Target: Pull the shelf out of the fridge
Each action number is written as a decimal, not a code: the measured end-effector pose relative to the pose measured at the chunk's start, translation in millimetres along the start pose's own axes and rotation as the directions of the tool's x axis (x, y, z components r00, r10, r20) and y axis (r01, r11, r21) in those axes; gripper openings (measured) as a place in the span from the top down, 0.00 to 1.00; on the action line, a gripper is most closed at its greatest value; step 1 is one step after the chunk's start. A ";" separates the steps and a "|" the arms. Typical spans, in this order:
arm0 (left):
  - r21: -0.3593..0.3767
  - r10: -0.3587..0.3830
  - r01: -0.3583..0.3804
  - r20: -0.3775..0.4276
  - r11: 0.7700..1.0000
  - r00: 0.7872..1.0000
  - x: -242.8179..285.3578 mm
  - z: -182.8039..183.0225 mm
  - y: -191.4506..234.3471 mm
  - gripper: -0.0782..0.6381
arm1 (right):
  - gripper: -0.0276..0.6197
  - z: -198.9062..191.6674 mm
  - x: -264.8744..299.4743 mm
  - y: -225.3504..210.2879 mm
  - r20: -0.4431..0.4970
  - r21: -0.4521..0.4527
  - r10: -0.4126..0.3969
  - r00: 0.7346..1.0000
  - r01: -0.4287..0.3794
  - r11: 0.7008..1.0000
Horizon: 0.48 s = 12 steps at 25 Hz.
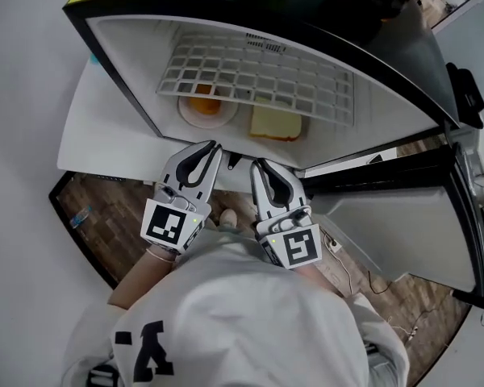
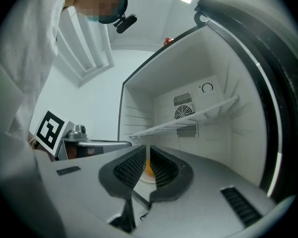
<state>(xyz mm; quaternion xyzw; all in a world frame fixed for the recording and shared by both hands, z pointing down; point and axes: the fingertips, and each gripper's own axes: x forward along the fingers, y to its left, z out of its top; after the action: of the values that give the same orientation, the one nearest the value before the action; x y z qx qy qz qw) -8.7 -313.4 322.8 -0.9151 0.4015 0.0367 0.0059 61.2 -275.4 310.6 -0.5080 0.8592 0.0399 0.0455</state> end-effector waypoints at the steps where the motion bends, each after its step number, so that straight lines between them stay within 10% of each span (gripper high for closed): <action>1: -0.007 -0.007 0.007 0.005 1.000 1.000 1.4 1.7 2.7 0.84 | 0.89 -1.9 2.4 -0.4 -0.007 0.009 -0.006 1.000 0.006 1.000; 12: -0.173 -0.114 0.115 0.016 0.978 0.993 28.4 12.0 22.1 0.84 | 0.83 1.3 32.0 -25.8 -0.016 0.092 -0.091 0.996 0.092 0.992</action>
<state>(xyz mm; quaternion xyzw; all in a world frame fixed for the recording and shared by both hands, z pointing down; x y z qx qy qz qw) -6.5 -348.8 309.2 -0.9337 0.3432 0.0740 -0.0706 68.5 -315.4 305.0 -0.5443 0.8363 -0.0050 0.0655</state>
